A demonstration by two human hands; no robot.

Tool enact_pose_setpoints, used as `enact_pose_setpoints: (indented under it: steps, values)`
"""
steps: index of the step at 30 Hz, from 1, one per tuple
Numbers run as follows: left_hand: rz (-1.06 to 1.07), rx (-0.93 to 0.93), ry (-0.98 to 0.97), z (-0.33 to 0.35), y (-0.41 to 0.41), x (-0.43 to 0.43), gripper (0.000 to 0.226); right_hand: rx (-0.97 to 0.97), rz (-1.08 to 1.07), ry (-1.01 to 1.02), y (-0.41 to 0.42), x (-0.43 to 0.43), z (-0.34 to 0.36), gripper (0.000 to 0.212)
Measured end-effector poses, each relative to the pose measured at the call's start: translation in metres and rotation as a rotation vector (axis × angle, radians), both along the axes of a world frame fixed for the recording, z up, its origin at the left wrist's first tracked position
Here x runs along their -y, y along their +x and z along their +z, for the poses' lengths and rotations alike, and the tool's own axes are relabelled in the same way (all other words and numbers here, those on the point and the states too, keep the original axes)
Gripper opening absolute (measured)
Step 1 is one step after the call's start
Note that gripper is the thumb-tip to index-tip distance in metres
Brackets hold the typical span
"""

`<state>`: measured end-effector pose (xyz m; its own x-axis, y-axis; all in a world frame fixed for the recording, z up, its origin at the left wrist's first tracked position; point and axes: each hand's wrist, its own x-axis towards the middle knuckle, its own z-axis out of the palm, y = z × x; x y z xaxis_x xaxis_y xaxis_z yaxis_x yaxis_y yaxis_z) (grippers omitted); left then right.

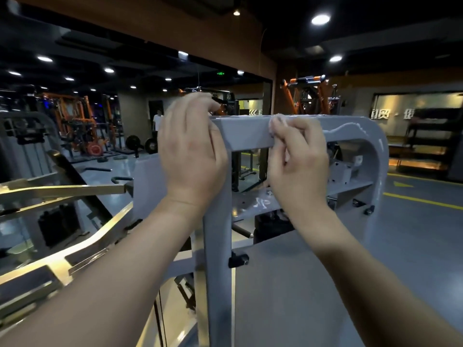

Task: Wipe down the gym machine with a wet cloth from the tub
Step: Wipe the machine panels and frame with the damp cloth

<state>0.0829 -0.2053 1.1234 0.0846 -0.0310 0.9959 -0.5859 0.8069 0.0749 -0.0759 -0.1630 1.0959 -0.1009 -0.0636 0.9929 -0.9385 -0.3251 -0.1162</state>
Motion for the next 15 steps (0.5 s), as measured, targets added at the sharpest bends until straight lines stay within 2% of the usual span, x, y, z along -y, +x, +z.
enact_pose_setpoints:
  steps: [2, 6, 7, 10, 11, 13, 15]
  values:
    - [-0.039, -0.016, 0.003, 0.0, 0.0, 0.0, 0.029, -0.007, 0.021, 0.018, 0.022, 0.001, -0.002, 0.026]
    - [-0.11, -0.028, 0.026, -0.001, 0.001, -0.001, 0.03, -0.335, 0.04, 0.081, 0.02, -0.005, -0.014, 0.034]
    - [-0.125, -0.027, 0.027, 0.0, 0.0, -0.001, 0.031, -0.311, 0.012, 0.059, 0.009, -0.004, -0.01, 0.033]
    - [-0.14, -0.037, 0.024, -0.001, 0.0, 0.001, 0.03, 0.005, -0.023, 0.011, -0.002, -0.003, 0.009, 0.025]
    - [-0.141, -0.038, 0.02, -0.002, 0.0, 0.002, 0.03, 0.053, -0.027, 0.014, 0.007, -0.001, 0.011, 0.025]
    - [-0.139, -0.043, 0.013, -0.003, 0.0, 0.003, 0.029, -0.059, 0.017, 0.043, 0.029, 0.001, 0.004, 0.03]
    - [-0.126, -0.05, 0.011, -0.002, 0.0, 0.002, 0.028, -0.29, 0.065, 0.076, 0.031, 0.0, -0.006, 0.034]
